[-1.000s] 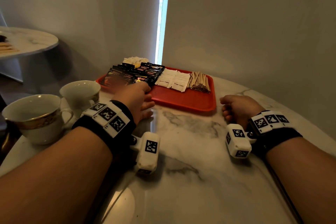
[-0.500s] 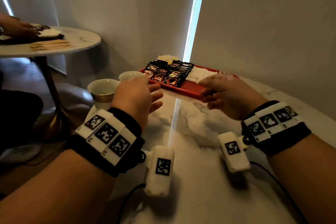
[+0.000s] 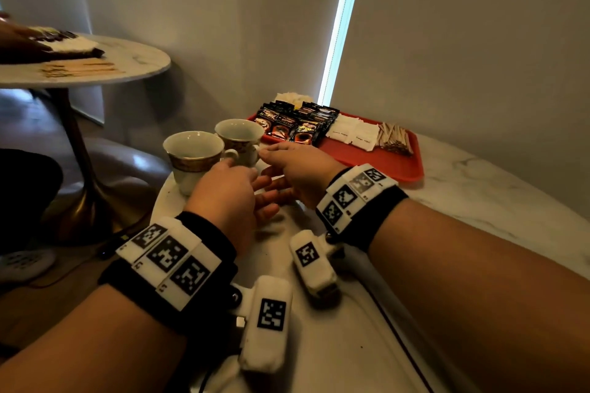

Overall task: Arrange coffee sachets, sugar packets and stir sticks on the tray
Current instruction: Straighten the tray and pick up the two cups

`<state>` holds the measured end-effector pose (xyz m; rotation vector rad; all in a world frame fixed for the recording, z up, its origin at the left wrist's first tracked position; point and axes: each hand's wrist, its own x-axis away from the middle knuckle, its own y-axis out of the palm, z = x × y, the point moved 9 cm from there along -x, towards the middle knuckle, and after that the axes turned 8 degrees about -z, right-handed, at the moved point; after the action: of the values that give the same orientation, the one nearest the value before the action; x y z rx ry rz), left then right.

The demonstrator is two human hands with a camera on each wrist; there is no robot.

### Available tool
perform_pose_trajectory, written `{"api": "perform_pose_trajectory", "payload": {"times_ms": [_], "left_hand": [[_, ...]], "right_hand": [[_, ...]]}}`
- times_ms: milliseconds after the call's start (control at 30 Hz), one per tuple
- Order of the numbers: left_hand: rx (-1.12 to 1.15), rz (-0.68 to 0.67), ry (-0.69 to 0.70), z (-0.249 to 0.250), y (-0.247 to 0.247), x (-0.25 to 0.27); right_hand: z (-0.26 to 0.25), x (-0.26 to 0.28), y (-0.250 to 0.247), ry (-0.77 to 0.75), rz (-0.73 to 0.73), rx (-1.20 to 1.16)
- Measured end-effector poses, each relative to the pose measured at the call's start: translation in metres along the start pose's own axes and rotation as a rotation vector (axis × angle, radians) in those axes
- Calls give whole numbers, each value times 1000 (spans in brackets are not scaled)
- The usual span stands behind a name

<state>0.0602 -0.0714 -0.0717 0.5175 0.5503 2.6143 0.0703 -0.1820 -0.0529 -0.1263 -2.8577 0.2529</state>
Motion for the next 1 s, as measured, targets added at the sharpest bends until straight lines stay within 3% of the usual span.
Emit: {"api": "perform_pose_trajectory", "payload": {"times_ms": [233,400,567,800,1000], "left_hand": [[-50,-56,16,4,3,-12],[-45,-15,45,7,-9,-27],[-166,-86,176,23,-15,-31],[-149,-80,153,51,31,-42],[-166,-269,191,61,144,-60]], "right_hand": [[-1,-19,7,-24,3,-10],[-5,-24,11,-51,-3,-12],[-3,-10,-7,-63,41,-230],[2,54,-122,-180,197,-418],[21,128,-251,-324,528,-507]]}}
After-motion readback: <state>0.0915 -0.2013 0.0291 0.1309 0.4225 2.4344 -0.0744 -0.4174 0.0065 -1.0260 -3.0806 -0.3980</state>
